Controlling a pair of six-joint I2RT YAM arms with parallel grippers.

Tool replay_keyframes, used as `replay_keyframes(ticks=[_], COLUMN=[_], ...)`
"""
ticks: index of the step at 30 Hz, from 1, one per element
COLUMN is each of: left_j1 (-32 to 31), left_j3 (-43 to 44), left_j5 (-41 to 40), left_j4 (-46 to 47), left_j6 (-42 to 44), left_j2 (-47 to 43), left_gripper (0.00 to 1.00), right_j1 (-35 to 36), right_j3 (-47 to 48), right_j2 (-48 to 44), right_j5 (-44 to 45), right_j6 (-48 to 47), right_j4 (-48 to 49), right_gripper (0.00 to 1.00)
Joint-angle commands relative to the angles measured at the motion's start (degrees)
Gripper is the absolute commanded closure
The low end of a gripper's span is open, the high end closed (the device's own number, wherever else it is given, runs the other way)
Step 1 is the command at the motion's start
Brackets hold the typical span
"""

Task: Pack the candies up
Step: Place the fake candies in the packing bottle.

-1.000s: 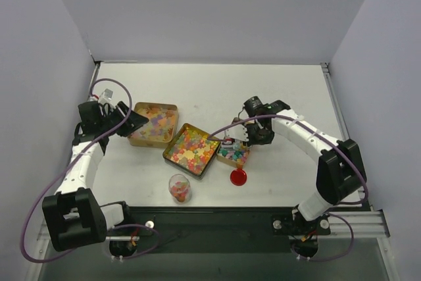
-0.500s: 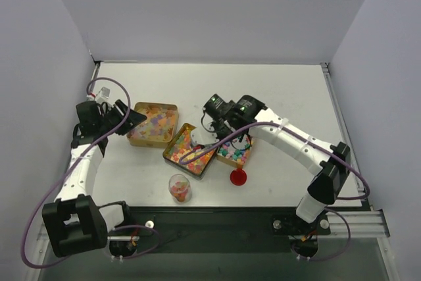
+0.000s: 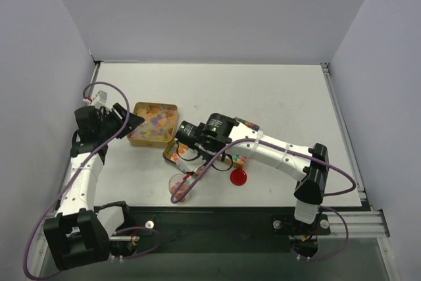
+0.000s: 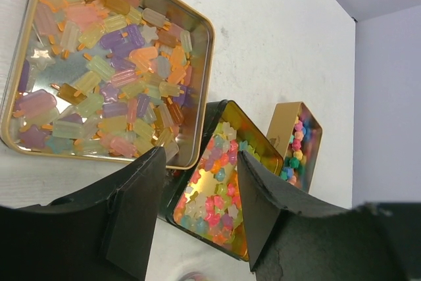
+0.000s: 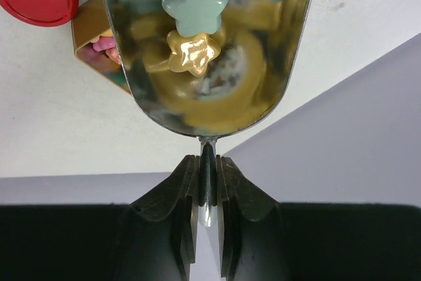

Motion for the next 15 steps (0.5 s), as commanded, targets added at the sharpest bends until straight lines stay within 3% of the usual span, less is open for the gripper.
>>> replay_keyframes(ticks=[1, 9, 15], left_j1=[0.36, 0.44, 0.62], left_j3=[0.36, 0.01, -1.48], left_j5=[-1.82, -2.61, -2.97], left_j4=[0.08, 0.96, 0.52], left_j6=[1.74, 1.92, 1.74], left_j2=[-1.98, -3.82, -6.9], left_gripper=[0.42, 0.41, 0.4], right_j1=[4.18, 8.49, 10.95], right_j3=[3.37, 11.19, 11.03], right_j2=[1.58, 6.24, 7.38], right_j5=[5.23, 11.12, 15.25], right_j6=[-1.17, -2.31, -3.98], right_j4=[-6.98, -11.38, -11.99], right_gripper=[1.0, 1.0, 1.0])
